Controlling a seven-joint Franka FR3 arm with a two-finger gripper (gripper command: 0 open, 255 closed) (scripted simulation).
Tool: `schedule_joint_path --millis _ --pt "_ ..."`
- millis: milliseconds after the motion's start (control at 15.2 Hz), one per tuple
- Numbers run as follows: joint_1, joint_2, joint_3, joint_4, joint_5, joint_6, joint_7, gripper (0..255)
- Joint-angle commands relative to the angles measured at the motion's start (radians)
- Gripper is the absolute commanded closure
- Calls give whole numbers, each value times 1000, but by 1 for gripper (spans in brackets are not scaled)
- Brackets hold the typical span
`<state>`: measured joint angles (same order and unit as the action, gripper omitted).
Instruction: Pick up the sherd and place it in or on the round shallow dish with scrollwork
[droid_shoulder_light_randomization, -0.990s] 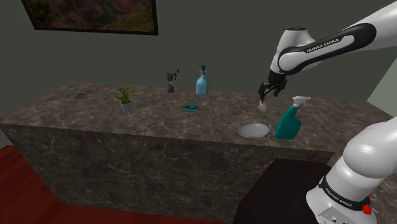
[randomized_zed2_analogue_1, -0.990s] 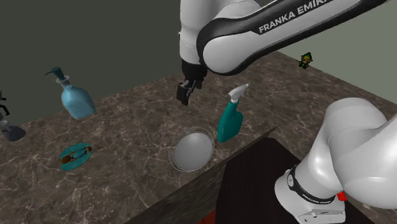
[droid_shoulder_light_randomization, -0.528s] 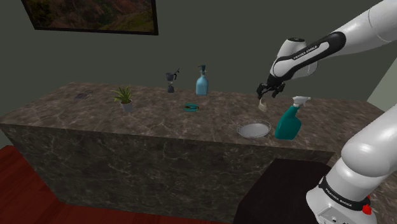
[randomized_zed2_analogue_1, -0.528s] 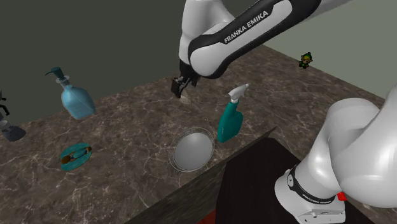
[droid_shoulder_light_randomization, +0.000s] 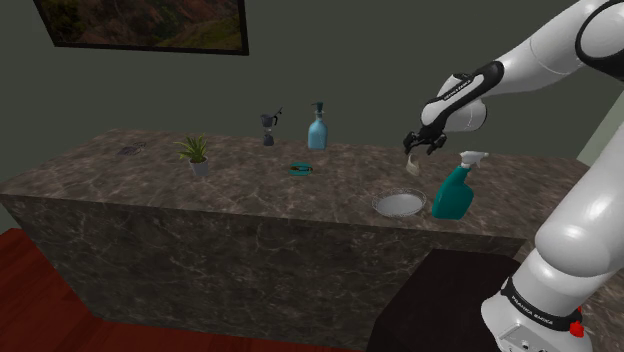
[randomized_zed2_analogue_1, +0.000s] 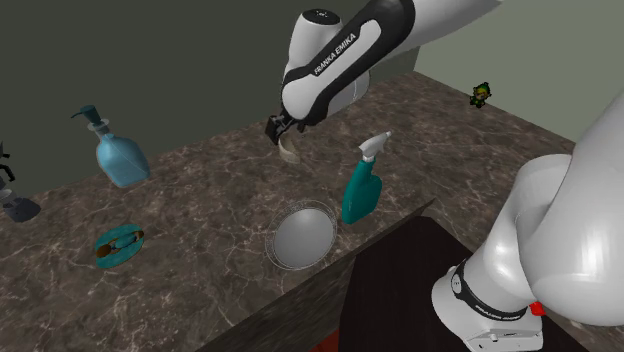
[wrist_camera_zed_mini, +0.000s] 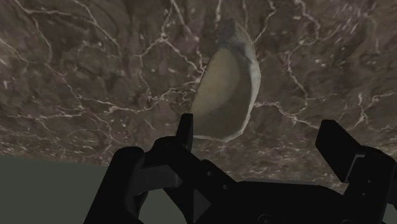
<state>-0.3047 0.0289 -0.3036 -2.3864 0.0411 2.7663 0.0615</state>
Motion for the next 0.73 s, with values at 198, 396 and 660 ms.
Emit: schedule_joint_path --millis 198,396,660 --pt "-6 80 11 20 68 59 -45 0" --pt "-11 104 19 27 89 75 -61 0" --pt "-11 104 19 27 89 75 -61 0"
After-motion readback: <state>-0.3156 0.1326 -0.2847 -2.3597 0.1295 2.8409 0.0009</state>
